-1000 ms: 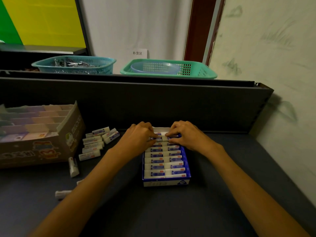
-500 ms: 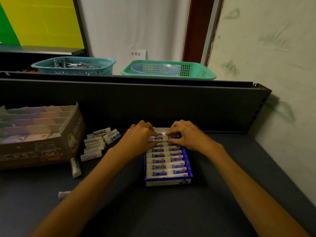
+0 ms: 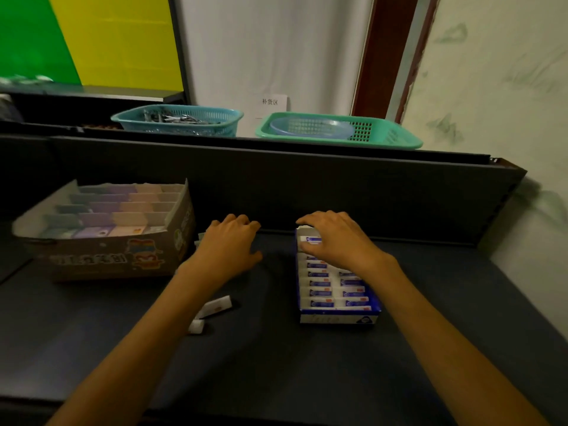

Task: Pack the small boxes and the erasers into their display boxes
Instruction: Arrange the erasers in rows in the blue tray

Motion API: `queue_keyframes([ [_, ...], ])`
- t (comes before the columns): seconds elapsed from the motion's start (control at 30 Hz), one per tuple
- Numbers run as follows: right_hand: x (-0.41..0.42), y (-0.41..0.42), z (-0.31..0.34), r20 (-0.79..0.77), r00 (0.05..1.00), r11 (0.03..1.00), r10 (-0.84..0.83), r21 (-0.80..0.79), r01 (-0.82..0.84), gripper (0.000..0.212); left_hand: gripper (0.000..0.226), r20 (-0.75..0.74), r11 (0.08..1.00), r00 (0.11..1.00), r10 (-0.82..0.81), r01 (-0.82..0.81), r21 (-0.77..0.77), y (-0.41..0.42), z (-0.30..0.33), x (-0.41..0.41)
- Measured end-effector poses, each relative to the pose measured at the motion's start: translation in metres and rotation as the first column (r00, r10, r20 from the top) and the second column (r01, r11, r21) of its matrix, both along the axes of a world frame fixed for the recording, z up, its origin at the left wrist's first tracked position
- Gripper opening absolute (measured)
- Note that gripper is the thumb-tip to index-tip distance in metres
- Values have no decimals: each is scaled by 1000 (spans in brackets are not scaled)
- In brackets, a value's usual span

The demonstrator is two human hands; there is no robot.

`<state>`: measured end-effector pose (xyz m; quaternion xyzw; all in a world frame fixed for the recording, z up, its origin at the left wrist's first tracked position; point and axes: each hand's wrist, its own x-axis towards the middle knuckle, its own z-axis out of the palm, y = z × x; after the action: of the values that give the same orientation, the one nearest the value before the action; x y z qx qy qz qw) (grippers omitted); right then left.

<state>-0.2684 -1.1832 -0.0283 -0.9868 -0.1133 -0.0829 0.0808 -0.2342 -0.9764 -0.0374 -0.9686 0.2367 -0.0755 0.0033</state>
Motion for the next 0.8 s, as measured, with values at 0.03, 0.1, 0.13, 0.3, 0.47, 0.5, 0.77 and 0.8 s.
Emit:
queue_keyframes([
  [0.03,0,6,1,-2,1000,1000,9,0,-9,54,62,-6,1000,1000,-2,2,-20,8,1,-3],
  [0.1,1,18,0,-14,1000,1000,27,-5,-27,56,61,-8,998,1000,5,-5,-55,21,3,-8],
  [0.13,1,23,0,-19,999,999,36,-6,-36,56,61,-10,998,1000,11,-11,-66,27,3,-10],
  [0.3,-7,51,-2,-48,995,996,90,-21,-91,55,62,-38,994,998,52,-55,-93,54,4,-29],
  [0.47,-18,71,-6,-63,985,987,163,0,-163,53,61,-61,992,995,82,-87,-90,75,2,-49],
  [0.5,-20,74,-8,-71,982,985,174,4,-175,53,62,-68,992,994,91,-96,-81,78,2,-53],
  [0.77,-32,99,-23,-129,964,972,234,30,-233,54,59,-118,982,979,165,-175,-75,111,-7,-74],
  [0.8,-33,102,-24,-135,961,970,242,40,-239,54,59,-126,982,979,163,-173,-77,113,-8,-74],
])
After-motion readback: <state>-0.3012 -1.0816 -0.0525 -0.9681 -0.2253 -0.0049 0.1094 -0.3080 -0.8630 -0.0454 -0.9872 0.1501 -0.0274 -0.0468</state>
